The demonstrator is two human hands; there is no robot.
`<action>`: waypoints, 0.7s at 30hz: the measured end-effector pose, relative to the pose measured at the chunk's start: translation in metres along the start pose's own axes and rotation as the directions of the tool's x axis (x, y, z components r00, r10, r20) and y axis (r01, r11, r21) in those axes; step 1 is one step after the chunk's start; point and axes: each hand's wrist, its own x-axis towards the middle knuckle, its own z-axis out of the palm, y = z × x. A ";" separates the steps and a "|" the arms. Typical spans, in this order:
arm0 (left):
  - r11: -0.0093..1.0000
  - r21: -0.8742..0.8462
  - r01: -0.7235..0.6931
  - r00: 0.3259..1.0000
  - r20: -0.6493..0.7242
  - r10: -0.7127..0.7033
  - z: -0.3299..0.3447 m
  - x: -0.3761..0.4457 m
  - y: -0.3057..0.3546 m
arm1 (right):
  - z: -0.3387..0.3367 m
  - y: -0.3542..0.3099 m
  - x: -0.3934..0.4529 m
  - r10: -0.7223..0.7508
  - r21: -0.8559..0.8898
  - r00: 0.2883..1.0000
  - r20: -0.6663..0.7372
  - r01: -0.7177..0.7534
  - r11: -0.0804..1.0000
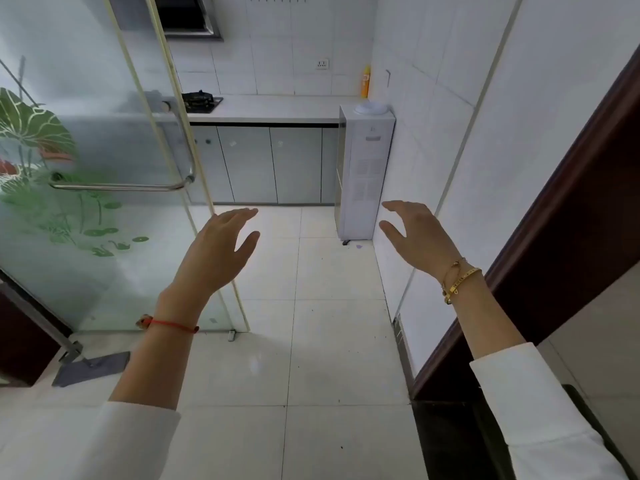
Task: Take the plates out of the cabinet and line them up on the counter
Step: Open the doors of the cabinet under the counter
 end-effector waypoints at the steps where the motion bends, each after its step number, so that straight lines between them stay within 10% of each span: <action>1: 1.000 -0.001 -0.002 1.000 -0.006 0.002 0.003 0.001 0.000 | 0.002 0.003 0.002 -0.001 0.005 1.000 -0.007 0.001 1.000; 21: 0.992 -0.031 0.121 0.992 0.028 -0.121 0.080 0.124 -0.045 | 0.080 0.059 0.142 -0.005 0.009 0.997 0.082 0.005 1.000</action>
